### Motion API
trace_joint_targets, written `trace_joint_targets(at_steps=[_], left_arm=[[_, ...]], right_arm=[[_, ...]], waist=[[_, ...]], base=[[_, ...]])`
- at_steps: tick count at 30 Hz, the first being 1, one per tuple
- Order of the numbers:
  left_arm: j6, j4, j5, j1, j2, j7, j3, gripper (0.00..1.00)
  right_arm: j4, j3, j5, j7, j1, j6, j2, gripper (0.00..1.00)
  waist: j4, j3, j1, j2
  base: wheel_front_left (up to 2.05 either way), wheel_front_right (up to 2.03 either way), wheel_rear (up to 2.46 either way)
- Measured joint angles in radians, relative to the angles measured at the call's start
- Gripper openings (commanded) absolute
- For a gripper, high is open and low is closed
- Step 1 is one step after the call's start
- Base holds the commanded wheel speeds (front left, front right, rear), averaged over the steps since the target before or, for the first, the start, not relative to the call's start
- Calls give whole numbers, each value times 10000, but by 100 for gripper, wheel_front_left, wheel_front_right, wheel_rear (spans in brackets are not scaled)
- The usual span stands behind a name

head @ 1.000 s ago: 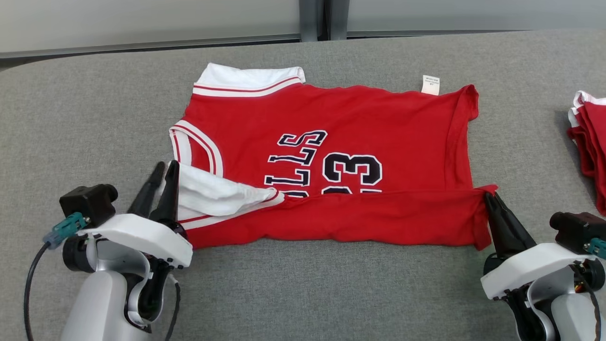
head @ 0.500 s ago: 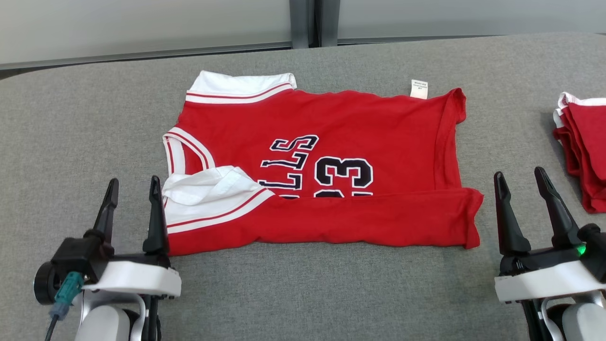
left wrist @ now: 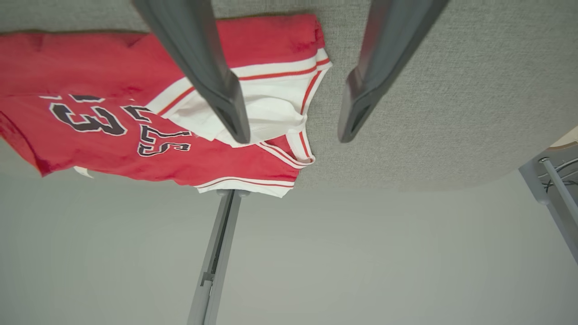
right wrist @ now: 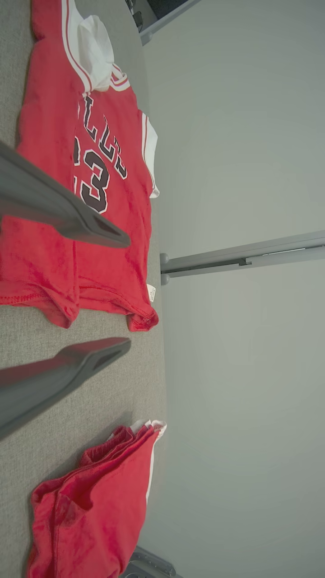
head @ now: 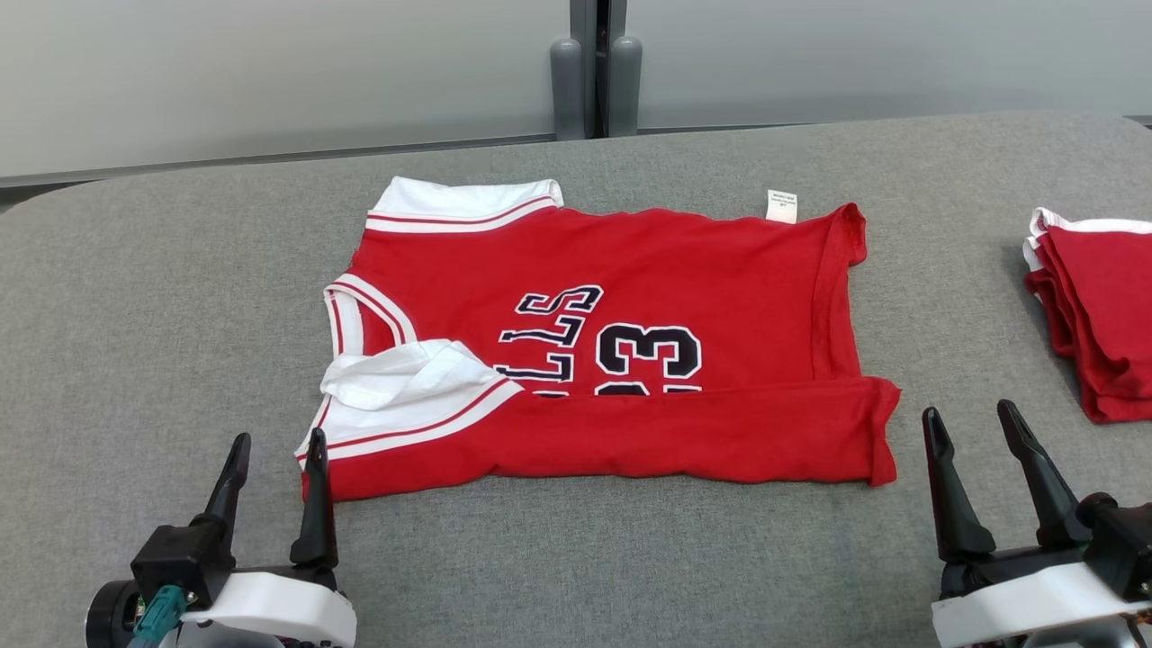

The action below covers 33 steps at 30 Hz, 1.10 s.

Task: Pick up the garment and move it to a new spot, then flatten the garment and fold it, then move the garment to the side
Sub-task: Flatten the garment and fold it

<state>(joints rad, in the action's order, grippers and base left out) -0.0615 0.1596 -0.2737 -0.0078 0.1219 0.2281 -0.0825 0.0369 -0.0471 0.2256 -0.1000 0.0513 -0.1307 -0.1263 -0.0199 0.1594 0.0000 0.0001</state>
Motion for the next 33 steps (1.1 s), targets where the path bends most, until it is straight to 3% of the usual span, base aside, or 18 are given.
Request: trace_joint_targets(at_steps=[13, 19, 33], left_arm=[[178, 533, -215, -115, 42, -479, -261, 100], [443, 1678, -752, -265, -79, -1020, -313, 100], [1139, 2987, -1484, -1499, -211, -922, -362, 100]], right_arm=[[29, 19, 75, 374, 142, 0, -58, 100], [-1342, 50, 297, 387, 71, 0, -153, 100], [-3927, -713, 928, -138, -1561, 0, -265, 100]], waist=[[76, -73, 0, 0], [118, 221, 0, 0], [427, 1018, 0, 0]], base=[[0, 0, 0], [0, 0, 0], [0, 0, 0]])
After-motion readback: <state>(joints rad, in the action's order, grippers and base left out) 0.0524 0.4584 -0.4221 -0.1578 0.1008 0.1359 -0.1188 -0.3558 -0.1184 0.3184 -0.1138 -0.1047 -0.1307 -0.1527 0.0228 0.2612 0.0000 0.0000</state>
